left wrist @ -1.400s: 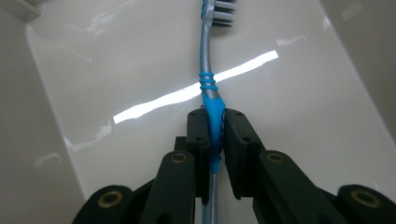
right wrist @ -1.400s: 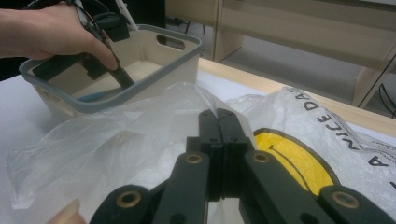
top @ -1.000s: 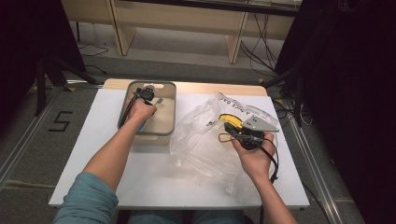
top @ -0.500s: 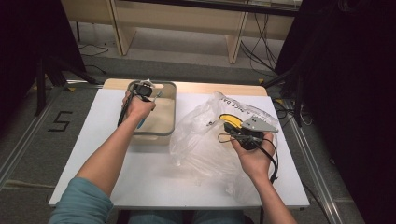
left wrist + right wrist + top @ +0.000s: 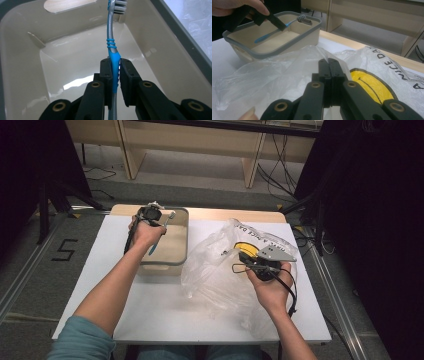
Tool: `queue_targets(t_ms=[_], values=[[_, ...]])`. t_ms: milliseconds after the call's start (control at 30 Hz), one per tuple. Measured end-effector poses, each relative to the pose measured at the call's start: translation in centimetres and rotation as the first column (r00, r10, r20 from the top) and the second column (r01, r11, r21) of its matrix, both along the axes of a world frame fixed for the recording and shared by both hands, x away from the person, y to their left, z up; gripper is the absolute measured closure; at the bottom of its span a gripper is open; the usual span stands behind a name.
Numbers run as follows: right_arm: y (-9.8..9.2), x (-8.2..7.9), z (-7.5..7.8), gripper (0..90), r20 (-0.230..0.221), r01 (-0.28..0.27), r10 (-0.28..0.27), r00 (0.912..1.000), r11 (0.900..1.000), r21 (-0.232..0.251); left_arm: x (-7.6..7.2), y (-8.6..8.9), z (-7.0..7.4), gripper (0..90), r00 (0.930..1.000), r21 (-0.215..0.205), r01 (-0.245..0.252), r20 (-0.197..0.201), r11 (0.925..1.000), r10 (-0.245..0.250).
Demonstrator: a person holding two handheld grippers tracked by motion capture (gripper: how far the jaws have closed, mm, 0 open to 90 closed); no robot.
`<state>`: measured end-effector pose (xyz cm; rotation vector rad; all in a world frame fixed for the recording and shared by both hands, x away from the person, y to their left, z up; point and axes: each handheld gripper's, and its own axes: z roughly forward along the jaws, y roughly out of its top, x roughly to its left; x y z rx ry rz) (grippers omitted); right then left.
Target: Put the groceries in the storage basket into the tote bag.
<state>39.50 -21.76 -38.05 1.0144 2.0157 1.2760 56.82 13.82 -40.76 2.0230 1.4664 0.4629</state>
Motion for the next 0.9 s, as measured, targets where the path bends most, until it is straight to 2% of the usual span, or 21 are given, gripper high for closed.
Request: queue_targets(t_ms=[300,567,633,900], values=[[-0.1,0.0,0.0,90.0,0.003,0.002,-0.002,1.0,1.0,0.001,-0.8,-0.2,1.0,80.7,0.9991,-0.008,0.021,0.036,0.9997,-0.021],[-0.1,0.0,0.0,90.0,0.001,0.002,-0.002,1.0,1.0,0.002,-1.5,-0.3,1.6,80.7,0.9978,-0.027,0.038,0.055,0.9989,-0.036],[-0.1,0.0,0.0,90.0,0.002,0.002,-0.002,1.0,1.0,0.001,-1.7,-0.2,1.8,80.6,0.9972,-0.016,0.043,0.062,0.9989,-0.042],[-0.1,-0.1,0.1,90.0,0.002,0.004,-0.004,1.0,1.0,-0.001,-2.8,-0.1,2.8,80.6,0.9956,-0.027,0.06,0.074,0.9979,-0.057]])
